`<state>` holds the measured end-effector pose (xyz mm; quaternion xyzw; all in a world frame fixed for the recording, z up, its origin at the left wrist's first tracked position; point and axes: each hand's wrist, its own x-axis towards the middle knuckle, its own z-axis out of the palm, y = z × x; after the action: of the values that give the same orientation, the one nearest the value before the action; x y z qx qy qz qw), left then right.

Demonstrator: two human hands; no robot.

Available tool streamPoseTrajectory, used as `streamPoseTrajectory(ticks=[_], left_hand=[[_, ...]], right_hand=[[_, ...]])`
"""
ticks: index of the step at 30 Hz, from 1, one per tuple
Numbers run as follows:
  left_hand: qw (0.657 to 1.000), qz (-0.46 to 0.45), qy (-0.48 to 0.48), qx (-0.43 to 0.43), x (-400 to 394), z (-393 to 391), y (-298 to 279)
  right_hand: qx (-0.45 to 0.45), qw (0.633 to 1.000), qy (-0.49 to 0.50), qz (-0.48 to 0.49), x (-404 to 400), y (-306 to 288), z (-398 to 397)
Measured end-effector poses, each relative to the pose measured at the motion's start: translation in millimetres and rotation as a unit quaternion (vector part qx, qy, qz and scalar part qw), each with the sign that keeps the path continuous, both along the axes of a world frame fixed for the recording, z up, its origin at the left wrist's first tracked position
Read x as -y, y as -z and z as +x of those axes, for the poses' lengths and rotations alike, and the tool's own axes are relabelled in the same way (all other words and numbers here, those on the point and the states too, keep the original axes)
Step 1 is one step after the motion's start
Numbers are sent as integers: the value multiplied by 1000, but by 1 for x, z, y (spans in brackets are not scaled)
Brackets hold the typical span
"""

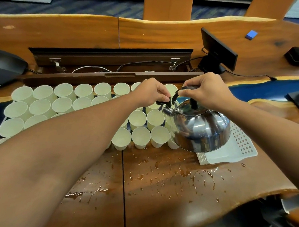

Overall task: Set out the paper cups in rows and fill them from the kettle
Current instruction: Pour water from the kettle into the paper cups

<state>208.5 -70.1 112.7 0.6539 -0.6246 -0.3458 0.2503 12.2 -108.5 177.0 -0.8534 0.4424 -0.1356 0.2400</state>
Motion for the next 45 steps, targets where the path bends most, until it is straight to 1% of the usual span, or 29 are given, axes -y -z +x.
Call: streamPoseTrajectory(ticks=[19,28,34,45], left_hand=[[1000,6,4,10,-6,-3,-2],[1000,2,18,20,-11,2,-8],[999,-2,40,13,-20,1,-11],[999,30,42,-4,-33,-8,3]], right_hand=[[3,1000,14,-6,-8,2,-1],[55,997,45,19,-15,7,-8],[60,997,33,29,-22,4,-14],[39,998,1,55,-27,15,-22]])
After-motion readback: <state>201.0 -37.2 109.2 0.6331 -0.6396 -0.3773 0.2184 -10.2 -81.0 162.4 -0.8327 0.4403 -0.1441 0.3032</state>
